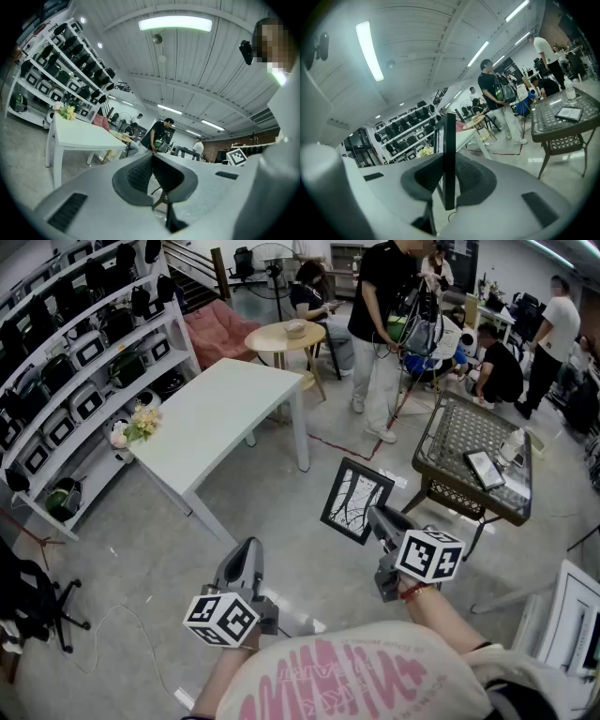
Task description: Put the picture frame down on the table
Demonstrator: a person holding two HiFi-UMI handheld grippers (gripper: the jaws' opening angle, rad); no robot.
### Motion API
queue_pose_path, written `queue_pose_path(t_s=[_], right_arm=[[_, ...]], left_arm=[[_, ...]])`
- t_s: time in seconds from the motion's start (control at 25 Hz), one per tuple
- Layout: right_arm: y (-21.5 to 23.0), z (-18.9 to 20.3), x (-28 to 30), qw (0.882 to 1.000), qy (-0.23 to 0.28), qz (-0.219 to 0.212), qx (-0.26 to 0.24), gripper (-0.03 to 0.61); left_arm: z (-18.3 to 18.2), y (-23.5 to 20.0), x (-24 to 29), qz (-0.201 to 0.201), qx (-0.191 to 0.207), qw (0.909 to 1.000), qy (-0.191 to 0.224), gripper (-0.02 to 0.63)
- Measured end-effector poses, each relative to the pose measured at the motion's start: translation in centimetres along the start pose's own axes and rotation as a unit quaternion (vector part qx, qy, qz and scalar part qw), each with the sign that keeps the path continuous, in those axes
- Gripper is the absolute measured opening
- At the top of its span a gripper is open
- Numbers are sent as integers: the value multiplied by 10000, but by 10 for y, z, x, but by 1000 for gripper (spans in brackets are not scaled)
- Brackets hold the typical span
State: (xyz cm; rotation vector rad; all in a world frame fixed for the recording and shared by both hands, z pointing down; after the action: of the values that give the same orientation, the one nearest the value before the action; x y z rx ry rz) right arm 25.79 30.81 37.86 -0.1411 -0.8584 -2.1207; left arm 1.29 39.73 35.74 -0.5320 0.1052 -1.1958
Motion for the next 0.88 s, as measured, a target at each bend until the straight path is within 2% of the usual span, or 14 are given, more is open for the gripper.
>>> queue_pose_path(t_s=[0.28, 0.64, 0.88], right_arm=[[-15, -2, 25, 10000, 76, 16, -43, 81], [-49, -10, 87, 9998, 180, 76, -62, 81], [-48, -9, 121, 9999, -74, 94, 45, 81]], left_arm=[[-14, -28, -2, 46, 29, 10000, 78, 3], [-52, -100, -6, 33, 17, 9999, 143, 3], [-48, -132, 3, -127, -206, 9997, 44, 3]])
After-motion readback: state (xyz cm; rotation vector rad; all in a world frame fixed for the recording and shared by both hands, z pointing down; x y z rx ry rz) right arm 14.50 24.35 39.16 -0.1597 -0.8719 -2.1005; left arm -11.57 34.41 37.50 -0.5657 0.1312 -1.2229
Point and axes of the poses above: the fingertips, and each gripper's own axes: x forward along the fingers, y to its right, z out of its underside, the point moved 1 cm from there along -x, backward along the fingers, and after that the axes turned 12 degrees about -y, right-handed, at the moved point
